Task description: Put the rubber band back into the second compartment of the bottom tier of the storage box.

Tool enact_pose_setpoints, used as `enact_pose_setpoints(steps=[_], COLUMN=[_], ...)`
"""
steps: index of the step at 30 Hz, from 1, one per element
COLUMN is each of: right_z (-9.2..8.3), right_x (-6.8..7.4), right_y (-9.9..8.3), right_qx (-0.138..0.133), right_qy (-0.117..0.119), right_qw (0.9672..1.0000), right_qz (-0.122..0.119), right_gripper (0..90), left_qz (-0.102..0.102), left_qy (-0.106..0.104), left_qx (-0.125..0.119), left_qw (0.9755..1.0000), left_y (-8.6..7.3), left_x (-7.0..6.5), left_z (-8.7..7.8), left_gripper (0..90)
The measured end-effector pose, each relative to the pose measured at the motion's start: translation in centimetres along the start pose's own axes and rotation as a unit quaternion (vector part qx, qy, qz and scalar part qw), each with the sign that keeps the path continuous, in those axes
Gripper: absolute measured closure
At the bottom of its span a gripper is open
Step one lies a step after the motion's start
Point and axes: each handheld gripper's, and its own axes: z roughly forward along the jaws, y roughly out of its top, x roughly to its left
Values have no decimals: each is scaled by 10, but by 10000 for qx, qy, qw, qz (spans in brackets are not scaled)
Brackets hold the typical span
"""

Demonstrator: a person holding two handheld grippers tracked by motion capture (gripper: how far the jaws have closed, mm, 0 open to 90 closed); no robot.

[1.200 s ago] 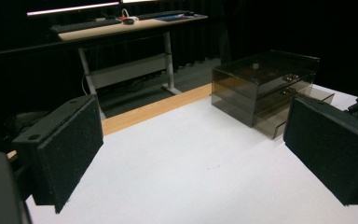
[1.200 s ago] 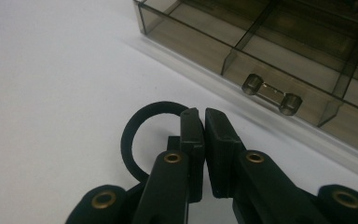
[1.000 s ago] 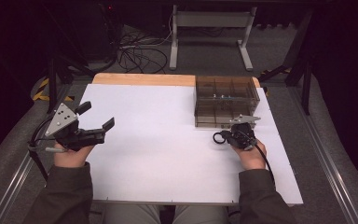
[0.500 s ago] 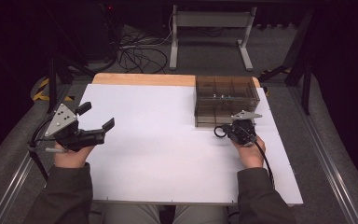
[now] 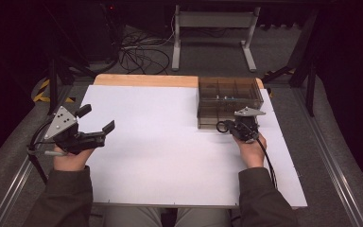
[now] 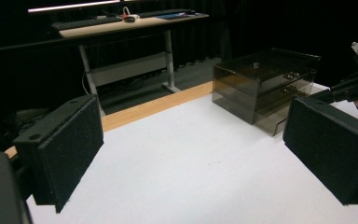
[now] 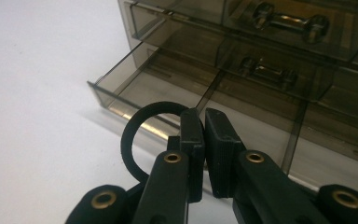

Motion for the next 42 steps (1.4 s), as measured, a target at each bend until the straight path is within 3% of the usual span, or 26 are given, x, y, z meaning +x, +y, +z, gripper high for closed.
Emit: enact_pose_setpoints(steps=[19, 42], right_z=[5, 25], right_x=[-17, -30], right_y=[0, -8], right_qx=[-438, -363], right_qy=[-393, -603], right_qw=[9973, 9953], right_qz=[431, 660], right_gripper=[862, 861], left_qz=[17, -11], left_qy=[93, 170], left_qx=[-34, -42], left_qw=[9999, 9998], left_y=[-1, -3], left_x=[1, 3], left_z=[-7, -10], left_gripper=[60, 63])
